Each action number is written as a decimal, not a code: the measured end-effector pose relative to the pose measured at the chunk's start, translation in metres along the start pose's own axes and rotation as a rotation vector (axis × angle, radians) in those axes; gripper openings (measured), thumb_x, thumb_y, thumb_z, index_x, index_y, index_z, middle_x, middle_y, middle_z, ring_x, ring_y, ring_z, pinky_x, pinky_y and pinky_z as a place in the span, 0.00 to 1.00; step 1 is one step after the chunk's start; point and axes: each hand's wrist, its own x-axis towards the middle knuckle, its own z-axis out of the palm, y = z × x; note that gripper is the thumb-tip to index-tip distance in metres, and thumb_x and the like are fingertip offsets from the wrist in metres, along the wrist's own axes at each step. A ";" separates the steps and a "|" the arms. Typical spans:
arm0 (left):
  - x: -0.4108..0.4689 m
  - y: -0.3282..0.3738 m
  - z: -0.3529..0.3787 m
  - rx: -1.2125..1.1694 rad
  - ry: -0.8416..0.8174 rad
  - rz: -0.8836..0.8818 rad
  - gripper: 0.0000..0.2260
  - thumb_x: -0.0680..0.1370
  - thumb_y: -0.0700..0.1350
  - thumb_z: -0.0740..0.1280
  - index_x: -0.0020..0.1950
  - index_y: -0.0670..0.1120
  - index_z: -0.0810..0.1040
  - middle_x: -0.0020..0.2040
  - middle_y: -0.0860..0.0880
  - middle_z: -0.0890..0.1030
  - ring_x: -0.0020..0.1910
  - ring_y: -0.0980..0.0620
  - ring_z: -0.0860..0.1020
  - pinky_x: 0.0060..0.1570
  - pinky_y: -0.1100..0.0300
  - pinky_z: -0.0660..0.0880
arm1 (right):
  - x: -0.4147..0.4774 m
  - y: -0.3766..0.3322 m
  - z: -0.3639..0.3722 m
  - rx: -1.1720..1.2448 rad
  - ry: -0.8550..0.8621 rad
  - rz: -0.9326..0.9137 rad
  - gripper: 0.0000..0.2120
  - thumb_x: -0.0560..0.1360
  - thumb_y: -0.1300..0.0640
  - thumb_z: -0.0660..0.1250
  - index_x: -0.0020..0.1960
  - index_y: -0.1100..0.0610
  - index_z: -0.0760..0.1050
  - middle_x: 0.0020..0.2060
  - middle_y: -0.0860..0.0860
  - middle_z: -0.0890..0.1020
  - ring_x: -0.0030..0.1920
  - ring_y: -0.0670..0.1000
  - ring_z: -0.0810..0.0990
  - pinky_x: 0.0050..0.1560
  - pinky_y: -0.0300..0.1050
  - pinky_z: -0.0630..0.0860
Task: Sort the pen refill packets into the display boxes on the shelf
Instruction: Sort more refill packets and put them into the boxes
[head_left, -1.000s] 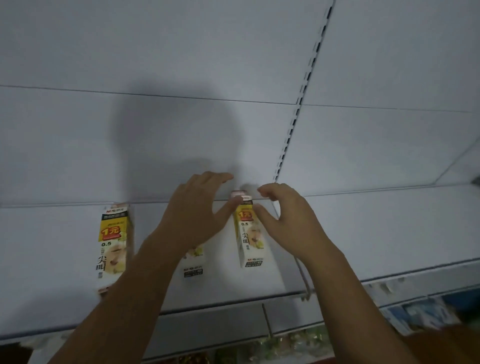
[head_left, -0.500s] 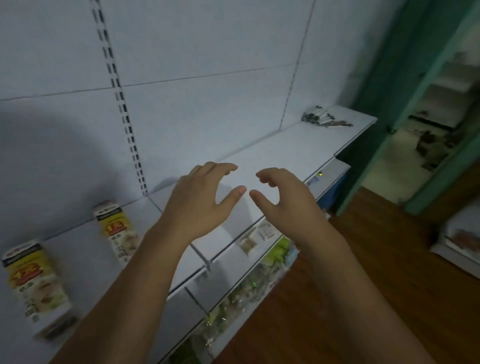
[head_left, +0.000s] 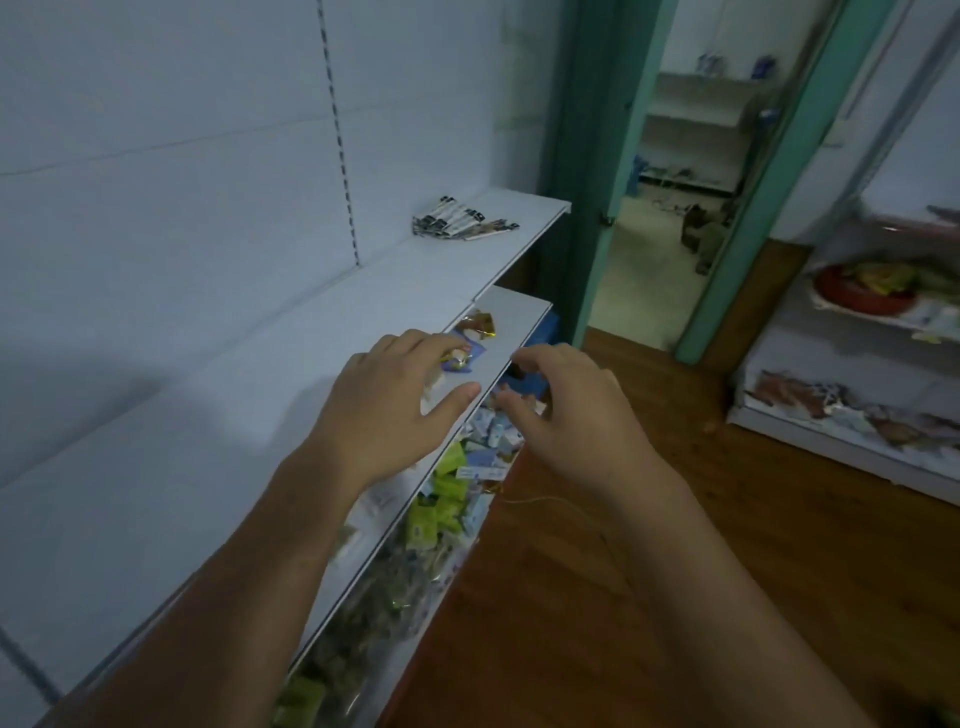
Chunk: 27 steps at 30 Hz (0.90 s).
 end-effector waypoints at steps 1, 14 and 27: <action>0.012 0.008 0.011 0.001 -0.013 0.007 0.25 0.80 0.67 0.58 0.74 0.59 0.72 0.67 0.55 0.78 0.65 0.50 0.75 0.62 0.46 0.74 | 0.005 0.016 -0.006 -0.021 0.000 0.010 0.22 0.81 0.38 0.64 0.72 0.44 0.71 0.64 0.44 0.78 0.65 0.47 0.75 0.68 0.55 0.71; 0.166 0.042 0.117 -0.068 -0.070 0.092 0.26 0.81 0.68 0.59 0.76 0.58 0.70 0.72 0.54 0.76 0.70 0.50 0.73 0.65 0.47 0.75 | 0.097 0.169 -0.026 -0.124 0.012 0.114 0.26 0.80 0.36 0.63 0.74 0.45 0.69 0.67 0.45 0.76 0.68 0.48 0.74 0.67 0.53 0.71; 0.380 0.024 0.196 -0.160 -0.106 0.159 0.25 0.82 0.65 0.60 0.76 0.55 0.71 0.70 0.53 0.76 0.67 0.50 0.75 0.60 0.50 0.75 | 0.265 0.281 -0.024 -0.141 0.016 0.199 0.25 0.81 0.39 0.65 0.74 0.47 0.70 0.67 0.46 0.77 0.68 0.48 0.74 0.70 0.57 0.71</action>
